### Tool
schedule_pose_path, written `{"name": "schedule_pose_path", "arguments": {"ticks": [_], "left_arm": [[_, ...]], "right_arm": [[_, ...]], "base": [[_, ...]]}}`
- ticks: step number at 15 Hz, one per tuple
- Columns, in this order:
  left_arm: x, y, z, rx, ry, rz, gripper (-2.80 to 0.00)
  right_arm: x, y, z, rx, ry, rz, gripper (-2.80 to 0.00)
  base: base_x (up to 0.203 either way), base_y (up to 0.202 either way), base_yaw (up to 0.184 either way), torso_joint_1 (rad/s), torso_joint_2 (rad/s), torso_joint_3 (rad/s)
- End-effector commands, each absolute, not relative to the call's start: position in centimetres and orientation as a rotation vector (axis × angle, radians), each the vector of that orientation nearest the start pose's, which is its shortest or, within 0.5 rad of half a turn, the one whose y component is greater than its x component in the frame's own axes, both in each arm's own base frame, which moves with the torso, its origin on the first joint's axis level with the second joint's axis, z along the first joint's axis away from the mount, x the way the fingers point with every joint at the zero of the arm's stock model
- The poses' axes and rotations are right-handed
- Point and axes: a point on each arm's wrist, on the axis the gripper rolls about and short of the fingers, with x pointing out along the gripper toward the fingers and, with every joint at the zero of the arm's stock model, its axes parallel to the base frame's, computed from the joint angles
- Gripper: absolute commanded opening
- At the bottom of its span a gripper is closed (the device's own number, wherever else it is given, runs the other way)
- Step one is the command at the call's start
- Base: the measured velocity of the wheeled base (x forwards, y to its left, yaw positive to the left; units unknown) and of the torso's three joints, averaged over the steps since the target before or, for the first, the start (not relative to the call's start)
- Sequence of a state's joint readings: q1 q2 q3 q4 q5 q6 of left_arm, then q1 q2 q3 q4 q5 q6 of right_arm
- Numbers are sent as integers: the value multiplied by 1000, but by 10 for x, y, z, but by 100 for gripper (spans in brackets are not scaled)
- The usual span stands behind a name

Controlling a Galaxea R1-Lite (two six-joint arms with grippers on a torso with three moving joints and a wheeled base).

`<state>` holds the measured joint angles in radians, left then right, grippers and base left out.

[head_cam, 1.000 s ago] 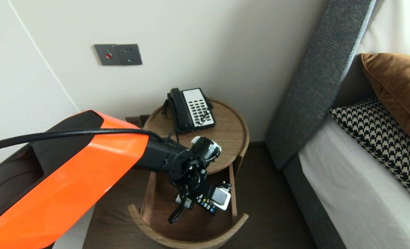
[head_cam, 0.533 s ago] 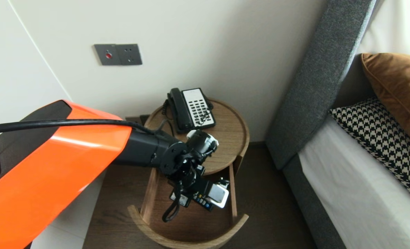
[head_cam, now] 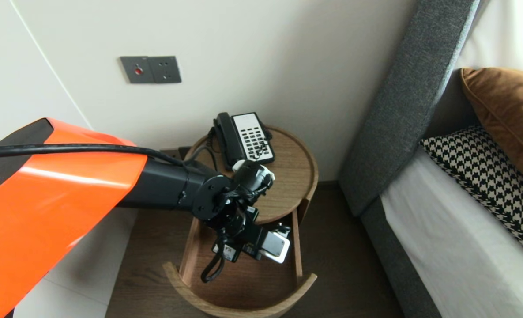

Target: Take the remote control out of the drawer one by one and place them on the table

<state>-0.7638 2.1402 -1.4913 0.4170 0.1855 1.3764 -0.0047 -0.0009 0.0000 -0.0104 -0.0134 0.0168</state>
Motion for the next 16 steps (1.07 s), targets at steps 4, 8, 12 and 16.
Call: {"name": "schedule_pose_path", "arguments": {"ticks": [4, 8, 12, 16], "left_arm": [[285, -267, 135, 1702, 431, -1130, -280], [274, -256, 148, 1702, 425, -1127, -280], [264, -246, 151, 1705, 435, -1132, -280], [252, -233, 157, 1709, 444, -1131, -280]], "right_arm": [[-23, 0, 75, 17, -15, -18, -280], [-23, 0, 75, 17, -15, -18, -280], [-23, 0, 75, 17, -15, -18, -280], [-23, 0, 75, 17, -15, -18, -280]], "base": [[0, 0, 0, 0, 0, 0], [0, 0, 0, 0, 0, 0], [0, 0, 0, 0, 0, 0], [0, 0, 0, 0, 0, 0]]}}
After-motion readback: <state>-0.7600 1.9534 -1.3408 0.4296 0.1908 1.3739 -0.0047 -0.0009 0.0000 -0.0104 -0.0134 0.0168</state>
